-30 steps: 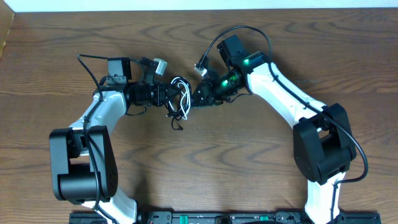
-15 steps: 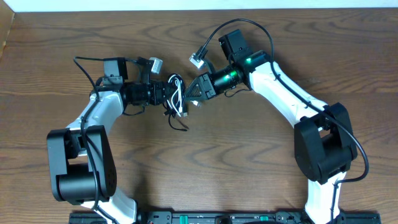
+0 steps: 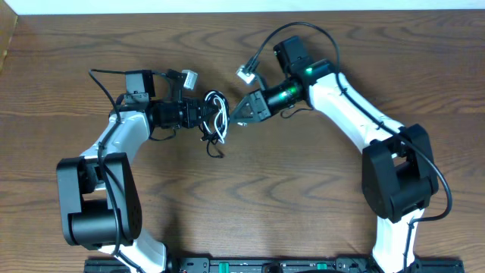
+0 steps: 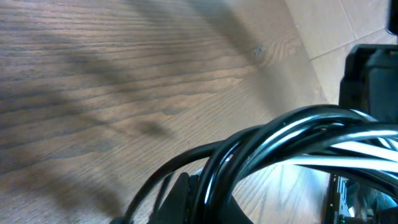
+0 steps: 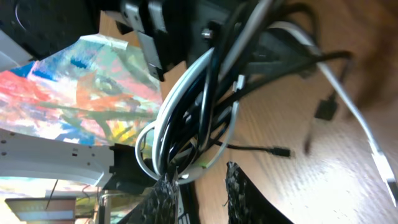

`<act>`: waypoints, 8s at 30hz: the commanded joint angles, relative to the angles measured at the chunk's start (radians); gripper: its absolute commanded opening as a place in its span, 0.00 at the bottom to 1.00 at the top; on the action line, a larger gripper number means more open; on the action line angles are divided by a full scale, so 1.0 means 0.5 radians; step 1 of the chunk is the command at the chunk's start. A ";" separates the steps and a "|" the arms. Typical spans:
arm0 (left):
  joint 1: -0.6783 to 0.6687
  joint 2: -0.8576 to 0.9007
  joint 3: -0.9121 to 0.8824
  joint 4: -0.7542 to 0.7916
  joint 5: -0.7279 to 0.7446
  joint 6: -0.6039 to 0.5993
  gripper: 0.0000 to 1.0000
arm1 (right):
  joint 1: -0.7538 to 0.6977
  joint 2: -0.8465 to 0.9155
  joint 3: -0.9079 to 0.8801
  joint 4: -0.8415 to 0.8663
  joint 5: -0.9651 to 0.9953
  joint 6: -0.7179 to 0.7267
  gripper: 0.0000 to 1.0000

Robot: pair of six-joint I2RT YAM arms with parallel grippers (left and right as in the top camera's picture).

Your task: Untangle cables

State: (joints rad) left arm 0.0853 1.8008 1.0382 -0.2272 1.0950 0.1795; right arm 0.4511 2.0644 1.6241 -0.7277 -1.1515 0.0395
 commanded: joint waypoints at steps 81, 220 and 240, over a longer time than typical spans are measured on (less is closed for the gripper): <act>0.204 -0.021 -0.024 -0.208 -1.178 -0.738 0.10 | 0.230 0.314 0.000 -0.034 2.606 0.670 0.75; -0.153 -0.022 -0.023 -0.095 -0.528 -0.524 0.07 | -0.076 0.281 -0.042 1.587 0.761 1.462 0.01; -0.153 -0.022 -0.023 -0.094 -0.475 -0.524 0.08 | 0.150 0.282 -0.043 1.227 0.933 1.209 0.01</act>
State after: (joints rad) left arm 0.0128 1.8027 1.0199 -0.2733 0.8143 -0.1040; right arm 0.4965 2.2120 1.5959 -0.1104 -0.7006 0.7071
